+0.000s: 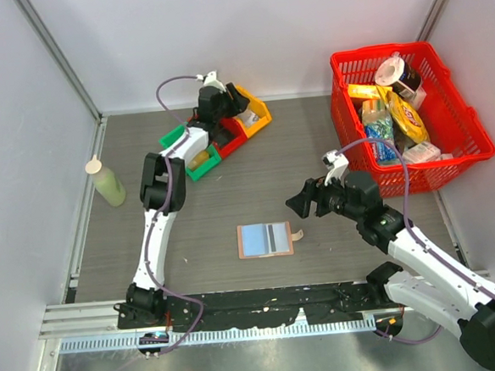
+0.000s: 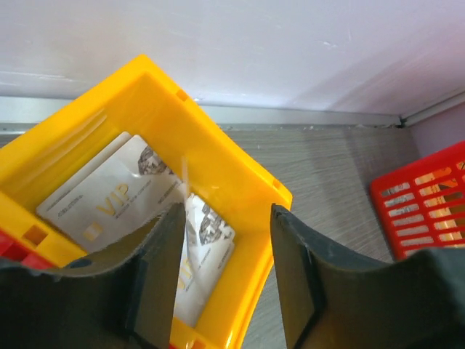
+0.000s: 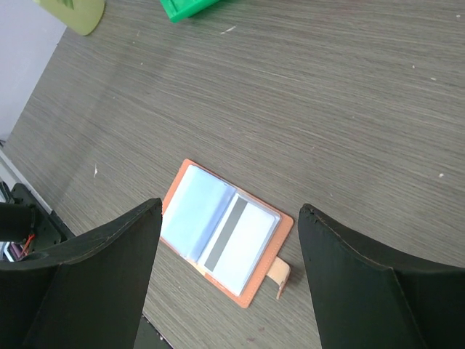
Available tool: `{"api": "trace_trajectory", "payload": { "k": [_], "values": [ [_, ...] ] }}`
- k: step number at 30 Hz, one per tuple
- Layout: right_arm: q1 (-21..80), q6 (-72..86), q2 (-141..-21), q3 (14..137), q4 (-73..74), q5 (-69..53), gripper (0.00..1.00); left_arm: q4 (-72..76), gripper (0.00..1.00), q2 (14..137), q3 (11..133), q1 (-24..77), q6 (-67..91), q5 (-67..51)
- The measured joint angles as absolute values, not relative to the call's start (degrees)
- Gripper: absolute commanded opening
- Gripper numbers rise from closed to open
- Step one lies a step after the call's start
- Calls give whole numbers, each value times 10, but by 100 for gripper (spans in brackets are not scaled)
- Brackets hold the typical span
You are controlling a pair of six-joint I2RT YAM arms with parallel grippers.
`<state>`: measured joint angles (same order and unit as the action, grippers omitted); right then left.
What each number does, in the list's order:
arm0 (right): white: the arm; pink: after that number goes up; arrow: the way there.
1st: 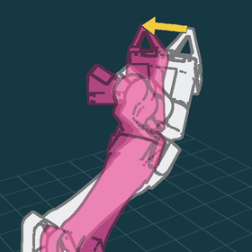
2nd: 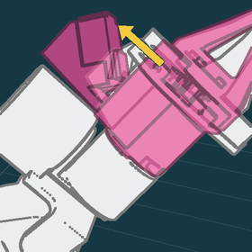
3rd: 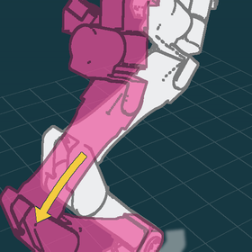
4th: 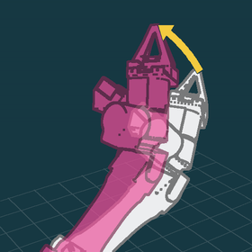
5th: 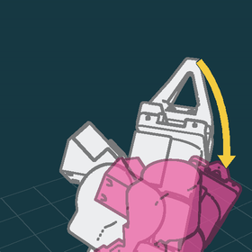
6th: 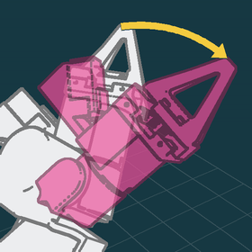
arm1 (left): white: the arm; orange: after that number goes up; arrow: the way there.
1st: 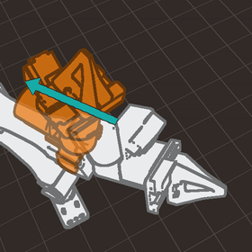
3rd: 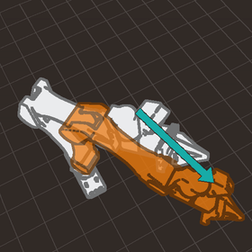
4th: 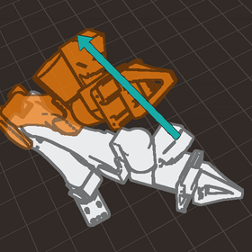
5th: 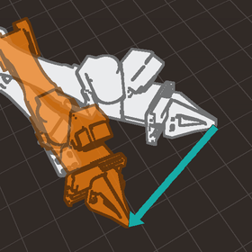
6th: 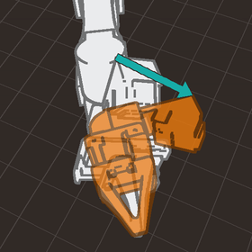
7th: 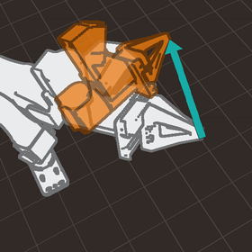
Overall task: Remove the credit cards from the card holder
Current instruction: Place the credit card in the storage box, then remove the credit card from the card holder.
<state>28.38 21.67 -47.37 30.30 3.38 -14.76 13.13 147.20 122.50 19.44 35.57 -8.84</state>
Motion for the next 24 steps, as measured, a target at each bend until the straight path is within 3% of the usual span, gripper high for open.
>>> {"api": "trace_trajectory", "payload": {
  "k": [4,7,16,24],
  "values": [
    [284,214,-460,303,57,-139,80,127,66,1415,1157,195,350,-86],
    [284,213,-445,305,74,-135,80,117,67,1348,1097,196,339,-83],
    [284,230,-442,320,102,-148,75,63,65,1029,881,229,310,-60],
    [322,279,-544,326,107,-154,69,-1,59,770,631,346,314,-13]
  ]
}}
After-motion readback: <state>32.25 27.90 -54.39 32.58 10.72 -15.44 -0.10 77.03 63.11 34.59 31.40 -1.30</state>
